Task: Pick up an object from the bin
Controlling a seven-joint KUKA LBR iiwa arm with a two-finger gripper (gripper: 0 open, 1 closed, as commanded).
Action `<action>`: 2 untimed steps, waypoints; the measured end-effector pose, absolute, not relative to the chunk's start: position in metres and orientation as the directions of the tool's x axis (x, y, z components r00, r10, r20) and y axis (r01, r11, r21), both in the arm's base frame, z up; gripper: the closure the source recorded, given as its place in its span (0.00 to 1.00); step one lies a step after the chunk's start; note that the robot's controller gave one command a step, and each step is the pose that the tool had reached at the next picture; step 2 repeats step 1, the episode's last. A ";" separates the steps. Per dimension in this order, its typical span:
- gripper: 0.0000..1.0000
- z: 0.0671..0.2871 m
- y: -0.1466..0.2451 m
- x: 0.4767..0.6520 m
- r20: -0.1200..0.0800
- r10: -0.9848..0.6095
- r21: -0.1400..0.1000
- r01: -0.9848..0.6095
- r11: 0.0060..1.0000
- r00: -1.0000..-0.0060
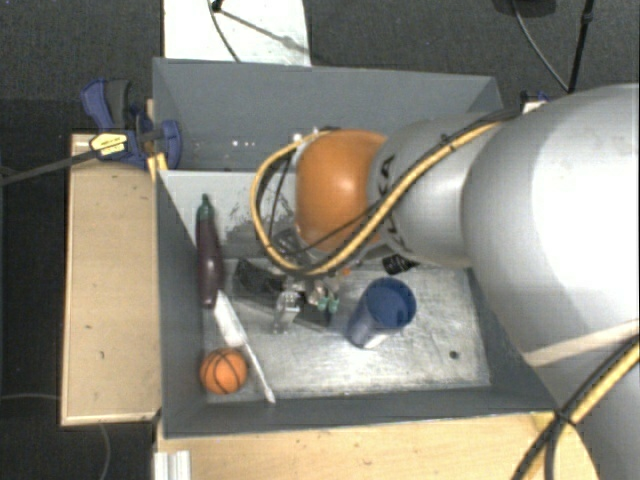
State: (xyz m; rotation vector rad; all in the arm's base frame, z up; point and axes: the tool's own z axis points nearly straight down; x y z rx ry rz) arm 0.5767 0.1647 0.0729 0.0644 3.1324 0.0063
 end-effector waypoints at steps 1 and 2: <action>1.00 0.231 0.162 0.581 -0.001 -0.010 0.000 -0.010 1.000 -1.000; 1.00 0.231 0.162 0.581 -0.001 -0.010 0.000 -0.010 1.000 -1.000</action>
Offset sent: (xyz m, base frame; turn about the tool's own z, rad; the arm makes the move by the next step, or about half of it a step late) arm 0.0000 0.0000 0.0000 0.0000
